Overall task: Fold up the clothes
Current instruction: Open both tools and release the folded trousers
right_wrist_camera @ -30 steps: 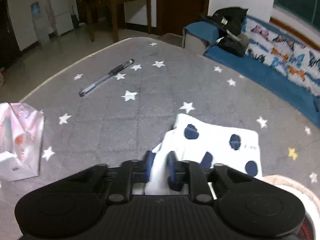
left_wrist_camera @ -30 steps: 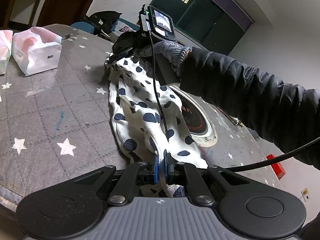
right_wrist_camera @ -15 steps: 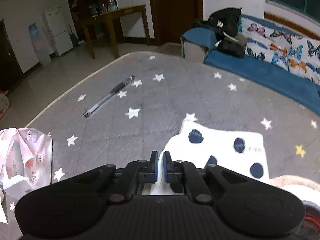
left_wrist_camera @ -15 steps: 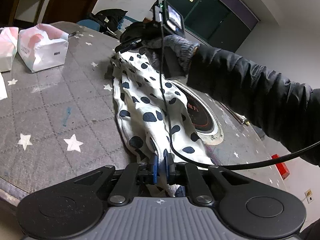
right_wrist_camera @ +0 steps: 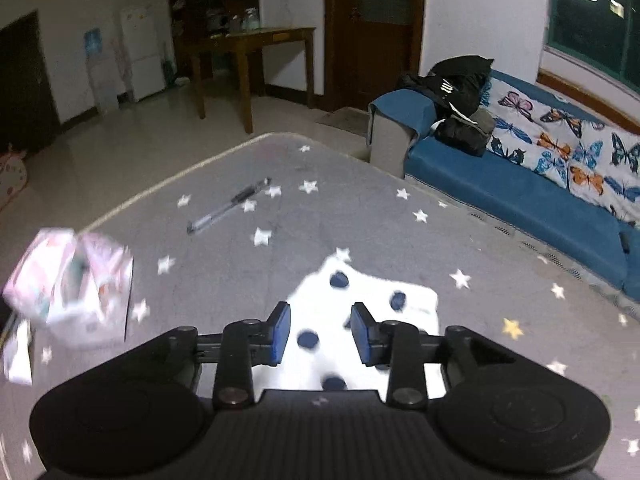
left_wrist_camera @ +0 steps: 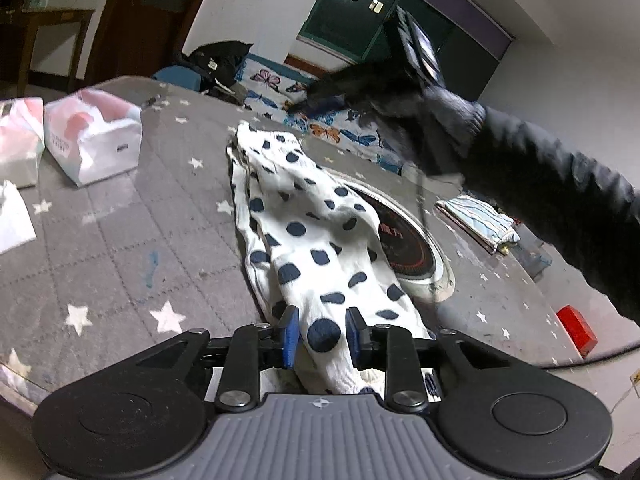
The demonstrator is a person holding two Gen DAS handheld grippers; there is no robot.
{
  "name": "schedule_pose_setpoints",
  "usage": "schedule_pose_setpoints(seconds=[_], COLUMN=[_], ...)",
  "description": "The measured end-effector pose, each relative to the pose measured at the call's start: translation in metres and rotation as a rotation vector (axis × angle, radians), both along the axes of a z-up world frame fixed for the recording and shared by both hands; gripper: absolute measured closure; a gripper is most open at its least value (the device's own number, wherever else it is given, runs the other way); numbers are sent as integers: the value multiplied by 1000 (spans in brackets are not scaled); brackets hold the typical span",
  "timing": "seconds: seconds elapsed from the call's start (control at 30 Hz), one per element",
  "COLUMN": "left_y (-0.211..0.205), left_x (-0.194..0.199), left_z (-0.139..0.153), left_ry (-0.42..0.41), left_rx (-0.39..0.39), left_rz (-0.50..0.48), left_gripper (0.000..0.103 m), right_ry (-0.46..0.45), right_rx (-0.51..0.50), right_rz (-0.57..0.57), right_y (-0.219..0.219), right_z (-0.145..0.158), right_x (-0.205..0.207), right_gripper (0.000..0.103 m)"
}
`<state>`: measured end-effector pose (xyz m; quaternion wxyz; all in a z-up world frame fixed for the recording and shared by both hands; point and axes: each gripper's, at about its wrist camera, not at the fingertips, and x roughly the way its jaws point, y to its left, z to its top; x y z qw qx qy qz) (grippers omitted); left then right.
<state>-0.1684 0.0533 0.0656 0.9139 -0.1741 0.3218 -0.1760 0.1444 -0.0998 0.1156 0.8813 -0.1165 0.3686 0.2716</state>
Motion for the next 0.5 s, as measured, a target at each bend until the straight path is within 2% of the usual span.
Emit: schedule_pose_setpoints(seconds=[0.23,0.37,0.5], left_y=[1,-7,-15], left_x=[14,37,65], left_z=[14,16,9], left_ry=[-55,-79,-62], left_rx=[23,24,28], left_rz=[19,-15,-45], left_gripper=[78,78,79], right_ry=[-1,31,66], right_rx=[-82,-79,-62], right_rz=[104,156,204], right_y=[-32,-47,-60], right_z=[-9,-21,-37], right_x=[-57,-96,-137], right_gripper=[62,60,60])
